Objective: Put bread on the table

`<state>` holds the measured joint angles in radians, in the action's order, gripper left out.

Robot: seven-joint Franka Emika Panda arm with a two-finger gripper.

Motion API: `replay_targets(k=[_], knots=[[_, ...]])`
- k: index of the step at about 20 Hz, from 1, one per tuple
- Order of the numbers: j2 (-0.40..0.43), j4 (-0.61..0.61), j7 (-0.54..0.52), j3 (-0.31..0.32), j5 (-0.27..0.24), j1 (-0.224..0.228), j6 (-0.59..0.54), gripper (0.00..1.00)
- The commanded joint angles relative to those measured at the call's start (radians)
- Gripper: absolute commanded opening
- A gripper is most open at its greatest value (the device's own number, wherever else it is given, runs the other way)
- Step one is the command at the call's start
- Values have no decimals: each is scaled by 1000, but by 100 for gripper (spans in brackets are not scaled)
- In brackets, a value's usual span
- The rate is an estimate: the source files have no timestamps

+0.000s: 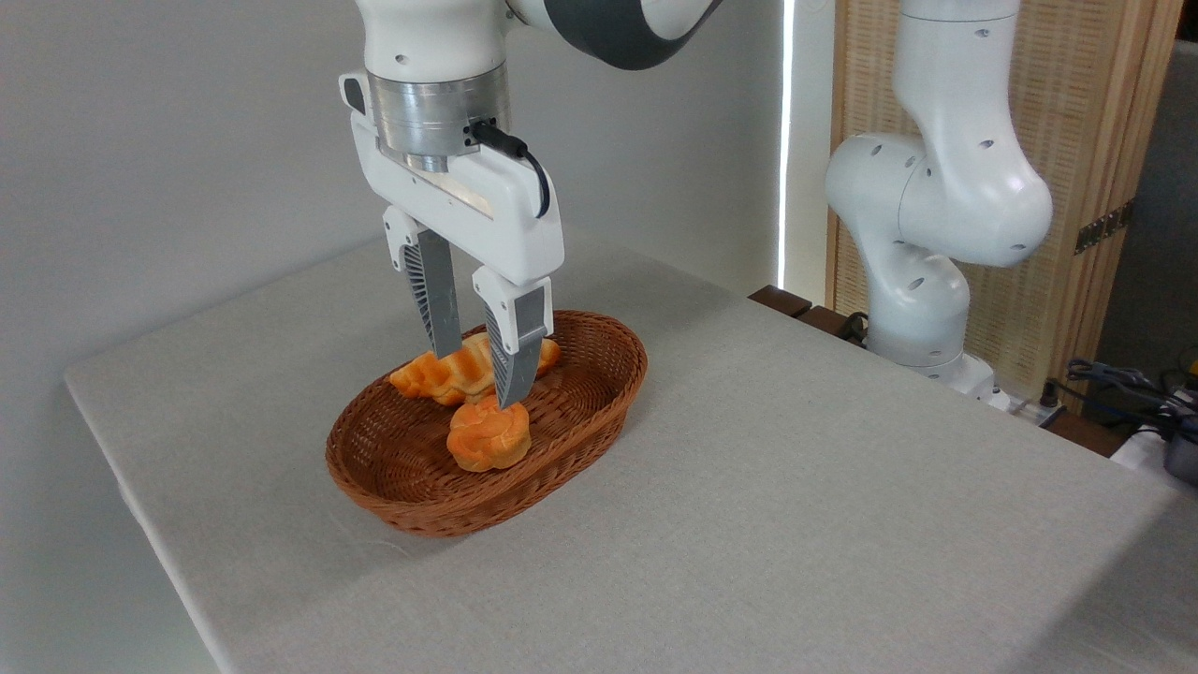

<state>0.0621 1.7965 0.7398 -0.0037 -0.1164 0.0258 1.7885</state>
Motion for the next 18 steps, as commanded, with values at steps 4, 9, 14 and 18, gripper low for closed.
replay_targets(k=[4,9,14,18], knots=[[-8,-20,4,2,14,8,-29,100],[-8,-20,6,2,14,8,-32,100],[-10,-20,4,-5,14,9,-60,100],[-13,-20,1,-9,12,16,-61,100]])
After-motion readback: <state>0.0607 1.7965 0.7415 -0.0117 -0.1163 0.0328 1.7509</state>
